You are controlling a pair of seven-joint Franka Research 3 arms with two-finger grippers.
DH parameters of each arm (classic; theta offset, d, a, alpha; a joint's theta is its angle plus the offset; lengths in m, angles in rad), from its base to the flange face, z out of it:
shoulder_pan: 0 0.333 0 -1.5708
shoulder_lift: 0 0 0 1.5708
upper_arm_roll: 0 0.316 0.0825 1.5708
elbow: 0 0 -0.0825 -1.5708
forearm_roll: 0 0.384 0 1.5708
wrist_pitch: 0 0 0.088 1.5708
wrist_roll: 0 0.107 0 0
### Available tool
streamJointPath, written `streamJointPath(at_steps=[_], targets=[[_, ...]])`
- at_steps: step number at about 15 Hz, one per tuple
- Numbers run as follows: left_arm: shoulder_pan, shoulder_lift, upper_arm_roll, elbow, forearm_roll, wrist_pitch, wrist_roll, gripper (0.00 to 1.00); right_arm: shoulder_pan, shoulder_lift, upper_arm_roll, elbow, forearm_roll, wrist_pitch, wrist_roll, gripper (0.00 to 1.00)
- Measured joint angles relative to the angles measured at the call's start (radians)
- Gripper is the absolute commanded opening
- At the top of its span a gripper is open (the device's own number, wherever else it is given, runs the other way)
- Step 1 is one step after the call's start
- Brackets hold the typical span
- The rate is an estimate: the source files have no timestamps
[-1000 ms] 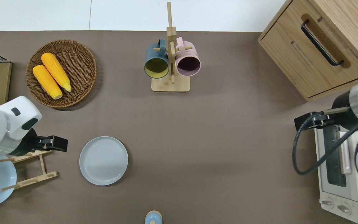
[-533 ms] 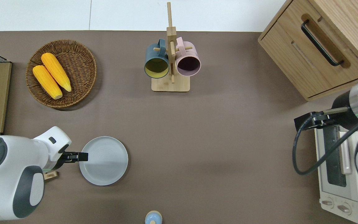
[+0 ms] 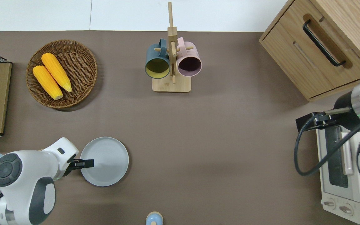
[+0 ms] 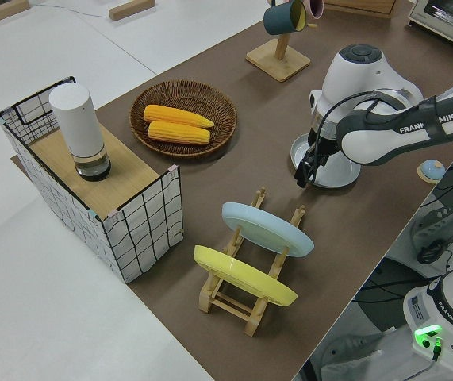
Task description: Pick gray plate from table and place it on lower plate rack with left arm
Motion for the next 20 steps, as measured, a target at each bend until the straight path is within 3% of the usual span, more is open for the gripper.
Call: streamJointPath(at_steps=[2, 3, 4, 8, 10, 20], targets=[[-0.003, 0.016, 0.0, -0.003, 0.0, 0.013, 0.0, 0.99, 0.0, 0.0, 0.0, 0.0, 0.0, 0.0, 0.0, 0.983], [-0.004, 0.023, 0.0, -0.003, 0.0, 0.016, 0.0, 0.93, 0.0, 0.0, 0.0, 0.0, 0.0, 0.0, 0.0, 0.983], [-0.004, 0.029, 0.0, -0.003, 0.0, 0.019, 0.0, 0.82, 0.0, 0.0, 0.0, 0.0, 0.0, 0.0, 0.0, 0.983], [-0.005, 0.04, 0.0, -0.004, 0.0, 0.028, 0.0, 0.21, 0.0, 0.0, 0.0, 0.0, 0.0, 0.0, 0.0, 0.983], [-0.004, 0.039, 0.001, -0.003, 0.0, 0.03, 0.0, 0.0, 0.0, 0.0, 0.0, 0.0, 0.0, 0.0, 0.0, 0.983], [-0.006, 0.026, 0.0, -0.001, -0.009, 0.029, 0.0, 0.0, 0.0, 0.0, 0.0, 0.0, 0.0, 0.0, 0.0, 0.983]])
